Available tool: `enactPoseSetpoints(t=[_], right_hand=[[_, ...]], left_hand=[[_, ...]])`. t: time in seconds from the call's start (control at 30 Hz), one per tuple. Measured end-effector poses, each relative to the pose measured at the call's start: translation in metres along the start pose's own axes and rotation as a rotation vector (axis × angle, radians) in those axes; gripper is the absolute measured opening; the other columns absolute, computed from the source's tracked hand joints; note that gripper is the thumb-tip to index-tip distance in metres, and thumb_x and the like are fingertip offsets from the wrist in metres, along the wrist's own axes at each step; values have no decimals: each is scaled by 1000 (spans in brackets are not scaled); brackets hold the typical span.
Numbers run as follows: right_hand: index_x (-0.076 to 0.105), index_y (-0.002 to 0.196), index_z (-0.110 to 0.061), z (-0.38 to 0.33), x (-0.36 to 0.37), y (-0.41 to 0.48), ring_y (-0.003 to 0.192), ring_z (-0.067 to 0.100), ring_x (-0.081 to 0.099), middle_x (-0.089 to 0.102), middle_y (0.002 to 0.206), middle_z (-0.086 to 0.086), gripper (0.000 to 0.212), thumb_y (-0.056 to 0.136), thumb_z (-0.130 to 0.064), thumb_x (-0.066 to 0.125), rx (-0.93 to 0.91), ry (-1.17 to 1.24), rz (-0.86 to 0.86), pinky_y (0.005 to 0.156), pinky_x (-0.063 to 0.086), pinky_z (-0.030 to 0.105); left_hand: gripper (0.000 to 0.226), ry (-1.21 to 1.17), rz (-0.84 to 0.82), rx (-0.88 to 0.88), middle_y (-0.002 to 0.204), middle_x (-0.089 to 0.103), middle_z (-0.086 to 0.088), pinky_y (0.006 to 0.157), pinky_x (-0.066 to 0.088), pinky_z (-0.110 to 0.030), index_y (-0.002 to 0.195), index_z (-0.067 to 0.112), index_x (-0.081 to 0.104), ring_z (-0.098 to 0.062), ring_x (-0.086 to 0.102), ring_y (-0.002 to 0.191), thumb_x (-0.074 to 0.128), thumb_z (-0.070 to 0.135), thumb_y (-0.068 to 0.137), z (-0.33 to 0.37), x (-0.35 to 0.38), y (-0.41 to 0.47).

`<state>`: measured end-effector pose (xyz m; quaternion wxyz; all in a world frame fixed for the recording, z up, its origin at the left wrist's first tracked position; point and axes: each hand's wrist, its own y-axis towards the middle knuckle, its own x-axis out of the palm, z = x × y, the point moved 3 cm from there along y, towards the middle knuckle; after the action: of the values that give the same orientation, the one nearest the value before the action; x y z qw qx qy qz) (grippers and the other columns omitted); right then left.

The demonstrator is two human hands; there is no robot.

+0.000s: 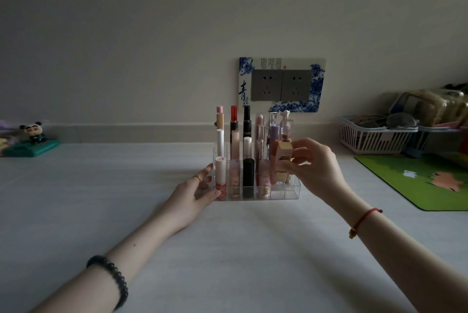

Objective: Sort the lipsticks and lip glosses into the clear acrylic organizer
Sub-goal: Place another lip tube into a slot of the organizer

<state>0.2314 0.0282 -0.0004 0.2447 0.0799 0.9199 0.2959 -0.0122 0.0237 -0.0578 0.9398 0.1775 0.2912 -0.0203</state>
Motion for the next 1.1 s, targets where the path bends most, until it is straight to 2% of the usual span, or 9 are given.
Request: enactPoseSetpoints(t=[0.13,0.3,0.53,0.73,0.87,1.0,1.1], right_hand=[[57,84,-24,3,5,1,65,-1,61,63,72,-15,28,64,-16,75,26,-17,-50,53,48,6],[59,84,-23,11,11,-1,64,-5,59,61,70,-13,27,65,-14,75,64,-82,-108,49,44,3],[69,87,-13,9,12,-7,57,-7,51,60,71,-11,23,65,-14,76,6,-229,-72,51,36,-4],[72,86,-17,8,6,-9,54,-5,51,60,67,-12,23,64,-19,77,24,-277,-21,50,35,-3],[71,86,-19,6,1,-8,53,-6,55,59,65,-15,23,64,-25,75,2,-268,-15,50,40,2],[70,88,-15,5,-18,2,60,-2,57,63,73,-9,21,69,-24,70,-27,-213,102,55,44,9],[70,90,-10,12,-46,10,61,-1,57,64,76,-5,20,73,-20,69,-28,-227,242,53,45,4]], left_hand=[[63,-21,4,-2,131,53,-6,102,38,-27,139,19,31,-15,53,115,61,18,84,-1,0,0],[63,-20,23,15,129,54,-3,92,36,-17,138,20,32,-10,54,111,62,17,83,-2,1,1],[62,-10,17,14,129,55,-5,100,39,-26,138,22,32,-15,54,114,62,17,84,-3,0,1],[62,-10,-3,10,130,55,-6,105,38,-36,138,23,32,-16,53,116,62,18,84,-3,0,0],[62,3,-5,22,130,54,-5,105,38,-34,139,23,32,-15,53,117,62,19,84,-1,-1,0],[64,13,-18,16,133,52,-4,105,37,-33,140,21,30,-14,52,118,61,21,84,0,-1,0],[63,8,-11,13,133,52,-4,103,37,-25,140,22,30,-13,52,118,61,19,84,0,0,0]])
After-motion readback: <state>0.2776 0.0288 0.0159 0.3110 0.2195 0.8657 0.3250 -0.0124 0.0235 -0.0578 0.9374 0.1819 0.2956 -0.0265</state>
